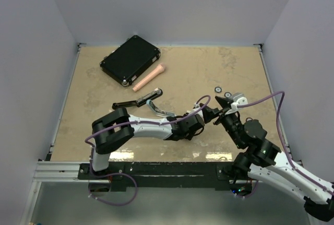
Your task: Load the staples into the stapler
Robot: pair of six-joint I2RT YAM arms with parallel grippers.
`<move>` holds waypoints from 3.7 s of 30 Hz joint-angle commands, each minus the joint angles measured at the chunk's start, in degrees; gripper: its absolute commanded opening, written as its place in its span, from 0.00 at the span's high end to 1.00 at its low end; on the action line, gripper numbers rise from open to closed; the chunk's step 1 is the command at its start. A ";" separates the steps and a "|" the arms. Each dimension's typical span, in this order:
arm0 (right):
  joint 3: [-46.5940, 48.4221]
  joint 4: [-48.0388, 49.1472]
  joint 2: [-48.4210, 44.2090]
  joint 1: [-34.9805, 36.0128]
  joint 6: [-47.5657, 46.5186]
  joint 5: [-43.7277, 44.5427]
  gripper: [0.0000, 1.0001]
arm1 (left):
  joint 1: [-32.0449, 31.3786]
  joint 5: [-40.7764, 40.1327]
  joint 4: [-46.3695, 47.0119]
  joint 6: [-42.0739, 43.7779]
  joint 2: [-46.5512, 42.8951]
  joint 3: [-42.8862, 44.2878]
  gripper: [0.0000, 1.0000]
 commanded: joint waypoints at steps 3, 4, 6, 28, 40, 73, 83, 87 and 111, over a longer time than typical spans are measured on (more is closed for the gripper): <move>-0.16 2.23 0.53 0.14 -0.71 1.64 0.26 | -1.19 -2.32 -1.48 1.86 3.93 1.22 0.55; -0.16 2.15 0.53 0.14 -0.72 1.64 0.26 | -1.28 -2.06 -1.56 1.77 4.37 1.31 0.53; -0.08 2.15 0.62 0.14 -0.63 1.73 0.26 | -1.28 -1.79 -1.48 1.68 5.16 1.22 0.52; 20.74 -20.41 11.60 0.14 9.47 4.19 0.17 | 10.39 0.66 -0.16 -1.75 -21.36 -3.68 0.31; 34.20 -34.75 32.59 -0.47 10.62 -9.32 0.12 | 27.87 1.64 -2.44 -1.66 -44.74 -14.85 0.20; 38.95 -44.43 77.44 -6.89 -6.87 -28.59 0.59 | 41.52 -20.60 6.96 13.99 -69.63 -33.06 0.01; 40.35 -42.07 77.36 -6.98 -4.77 -28.94 0.64 | 42.58 -19.28 7.23 13.55 -68.93 -33.06 0.01; 44.83 -42.84 76.30 -6.80 -0.63 -29.65 0.61 | 43.11 -19.02 7.40 13.46 -68.49 -33.06 0.01; 34.38 -41.10 75.32 -8.39 5.17 -31.40 0.43 | 44.51 -16.47 7.58 13.02 -68.40 -32.97 0.02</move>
